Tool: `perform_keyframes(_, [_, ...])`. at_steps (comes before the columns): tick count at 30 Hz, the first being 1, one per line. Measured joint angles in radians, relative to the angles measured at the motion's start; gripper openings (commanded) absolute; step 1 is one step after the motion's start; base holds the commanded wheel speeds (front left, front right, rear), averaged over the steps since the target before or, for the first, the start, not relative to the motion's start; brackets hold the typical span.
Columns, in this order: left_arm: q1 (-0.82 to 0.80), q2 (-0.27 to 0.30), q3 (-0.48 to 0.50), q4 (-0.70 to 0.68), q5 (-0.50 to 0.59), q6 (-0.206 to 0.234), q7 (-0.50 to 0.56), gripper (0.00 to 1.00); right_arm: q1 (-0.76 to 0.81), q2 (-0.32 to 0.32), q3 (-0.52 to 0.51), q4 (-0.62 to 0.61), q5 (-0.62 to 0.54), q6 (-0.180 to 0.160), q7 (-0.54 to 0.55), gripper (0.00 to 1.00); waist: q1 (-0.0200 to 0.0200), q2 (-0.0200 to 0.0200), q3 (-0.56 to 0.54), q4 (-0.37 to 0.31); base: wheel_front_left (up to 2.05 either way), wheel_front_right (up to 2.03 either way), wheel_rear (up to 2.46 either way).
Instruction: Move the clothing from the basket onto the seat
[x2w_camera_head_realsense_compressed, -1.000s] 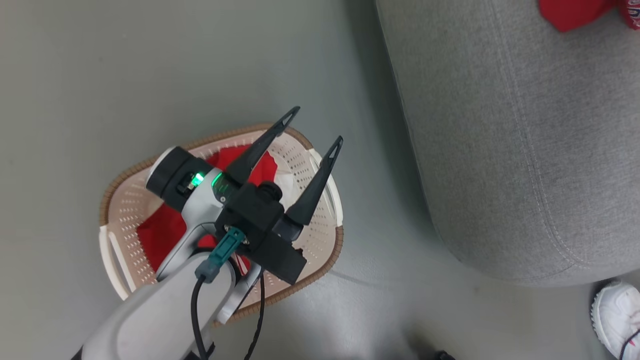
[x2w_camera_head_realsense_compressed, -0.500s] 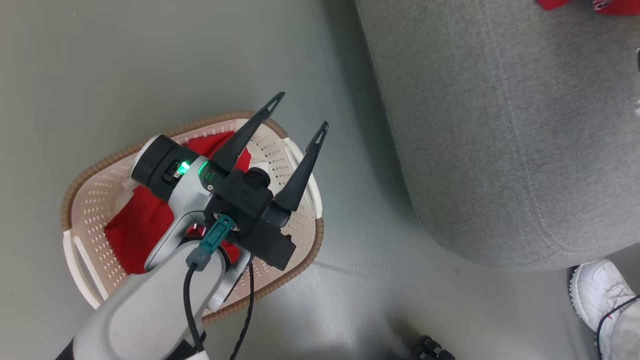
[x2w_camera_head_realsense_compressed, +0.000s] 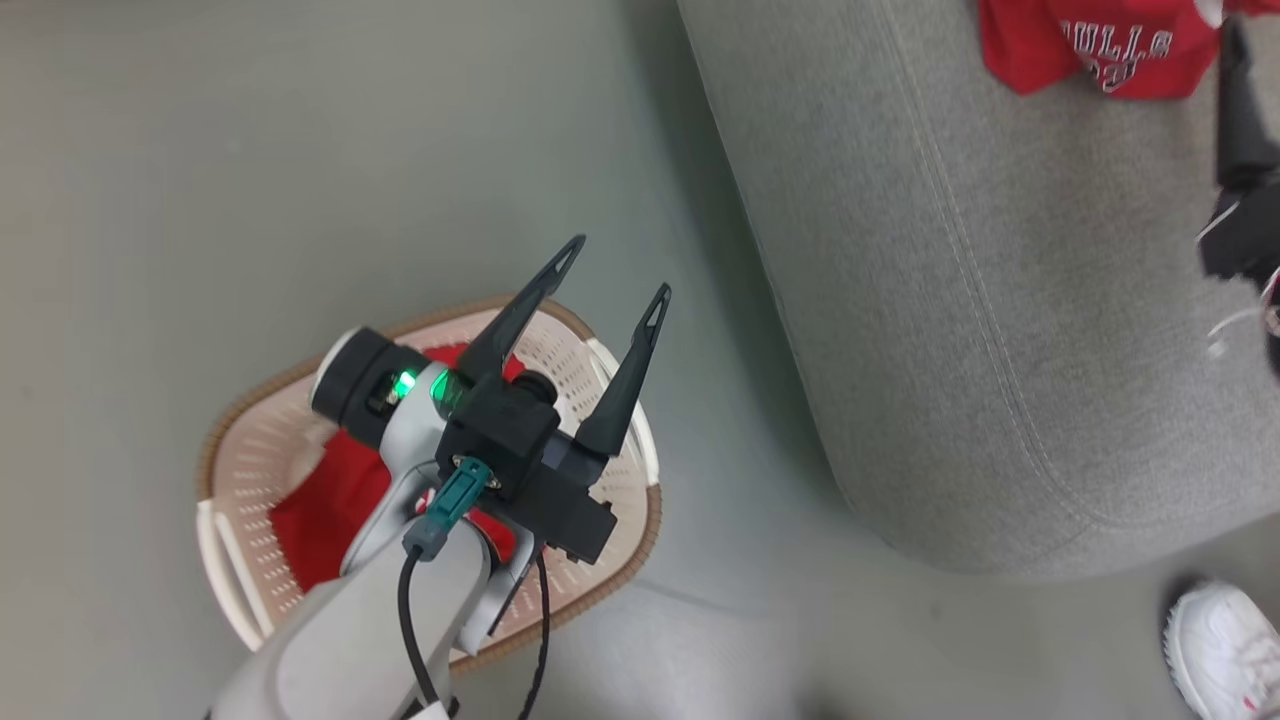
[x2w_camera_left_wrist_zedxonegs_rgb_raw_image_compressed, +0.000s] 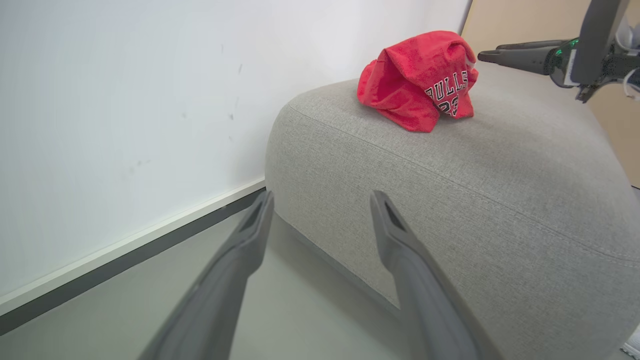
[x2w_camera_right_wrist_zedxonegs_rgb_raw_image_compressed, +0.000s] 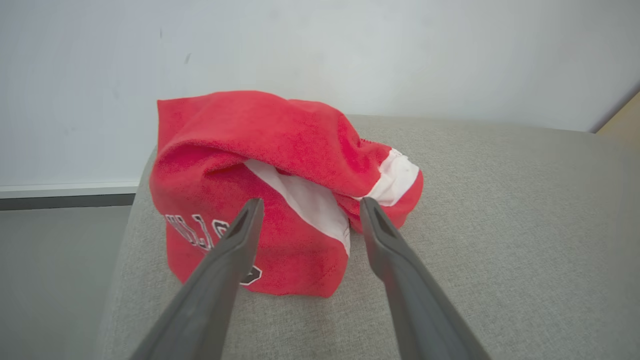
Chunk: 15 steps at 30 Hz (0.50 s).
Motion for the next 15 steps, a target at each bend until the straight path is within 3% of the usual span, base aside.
perform_keyframes(7, [0.044,-0.048,0.030,0.047,-0.050,0.000,-0.023,1.00,0.110,0.011,-0.014,-0.097,0.000,0.000,0.000,1.00,0.0000,-0.0001,-0.082,0.045,0.00,0.00,0.00])
perform_keyframes(15, [0.112,-0.059,0.077,0.107,-0.078,0.000,-0.035,1.00,0.265,0.059,-0.048,-0.238,0.017,-0.007,0.000,1.00,-0.0001,-0.0001,-0.172,0.123,0.00,0.00,0.00])
